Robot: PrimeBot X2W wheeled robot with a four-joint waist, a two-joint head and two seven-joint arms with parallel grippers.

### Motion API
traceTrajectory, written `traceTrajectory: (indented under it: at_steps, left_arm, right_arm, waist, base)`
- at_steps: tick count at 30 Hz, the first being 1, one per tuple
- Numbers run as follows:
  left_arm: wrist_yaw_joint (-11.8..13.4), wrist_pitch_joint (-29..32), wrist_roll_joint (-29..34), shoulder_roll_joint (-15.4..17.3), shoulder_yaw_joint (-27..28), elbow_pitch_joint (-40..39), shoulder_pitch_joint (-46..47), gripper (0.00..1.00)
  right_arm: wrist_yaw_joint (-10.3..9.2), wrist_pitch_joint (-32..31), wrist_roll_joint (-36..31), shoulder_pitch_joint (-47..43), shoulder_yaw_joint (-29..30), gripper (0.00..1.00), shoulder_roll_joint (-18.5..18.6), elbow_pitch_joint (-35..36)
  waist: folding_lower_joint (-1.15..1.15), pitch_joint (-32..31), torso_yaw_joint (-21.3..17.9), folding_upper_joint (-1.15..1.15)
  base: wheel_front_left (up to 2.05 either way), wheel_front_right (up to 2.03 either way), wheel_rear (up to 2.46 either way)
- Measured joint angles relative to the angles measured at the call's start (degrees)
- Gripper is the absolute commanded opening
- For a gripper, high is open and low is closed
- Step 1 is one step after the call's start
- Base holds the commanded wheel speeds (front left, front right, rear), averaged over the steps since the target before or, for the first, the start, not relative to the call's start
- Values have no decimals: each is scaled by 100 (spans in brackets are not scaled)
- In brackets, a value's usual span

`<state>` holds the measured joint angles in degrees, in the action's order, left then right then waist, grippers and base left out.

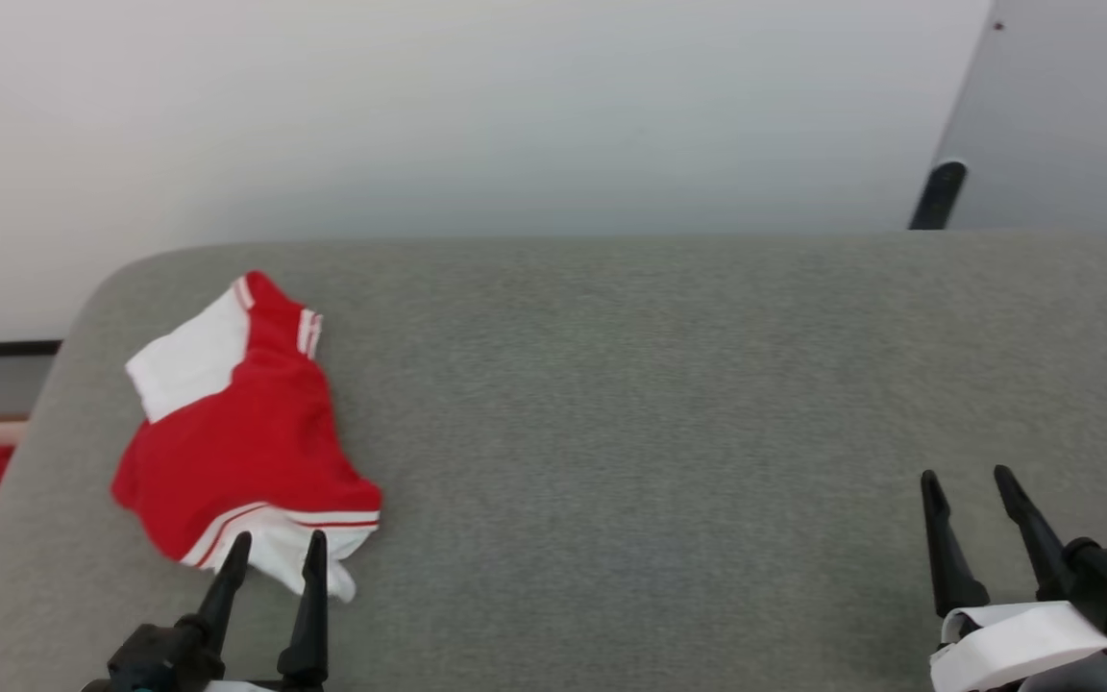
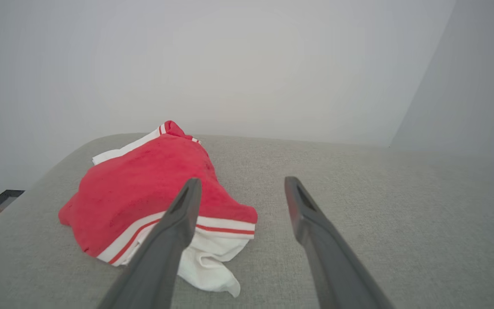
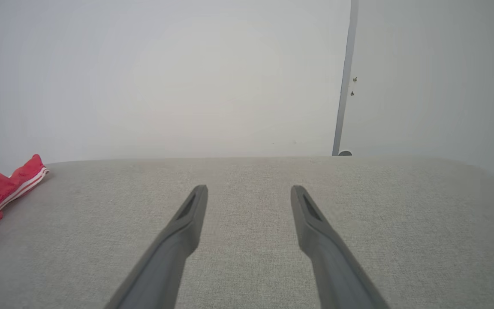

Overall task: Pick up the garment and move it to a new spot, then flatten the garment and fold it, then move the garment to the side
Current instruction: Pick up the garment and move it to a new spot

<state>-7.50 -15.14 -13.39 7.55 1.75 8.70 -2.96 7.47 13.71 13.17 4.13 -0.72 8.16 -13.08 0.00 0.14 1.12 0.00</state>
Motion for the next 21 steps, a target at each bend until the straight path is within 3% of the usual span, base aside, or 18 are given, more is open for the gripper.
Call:
traceTrajectory:
  at_steps: [9, 21]
  left_arm:
    - [2, 0, -23, 53, 60, 146, -1, 100]
    - [94, 0, -78, -16, 133, 145, -248, 100]
  right_arm:
    - [1, 10, 79, 80, -378, 100, 8, -120]
    - [3, 63, 271, 144, -891, 100, -38, -369]
  waist:
    - [0, -66, 637, 0]
    - [0, -182, 1871, 0]
  base:
    - [0, 0, 0]
    - [0, 0, 0]
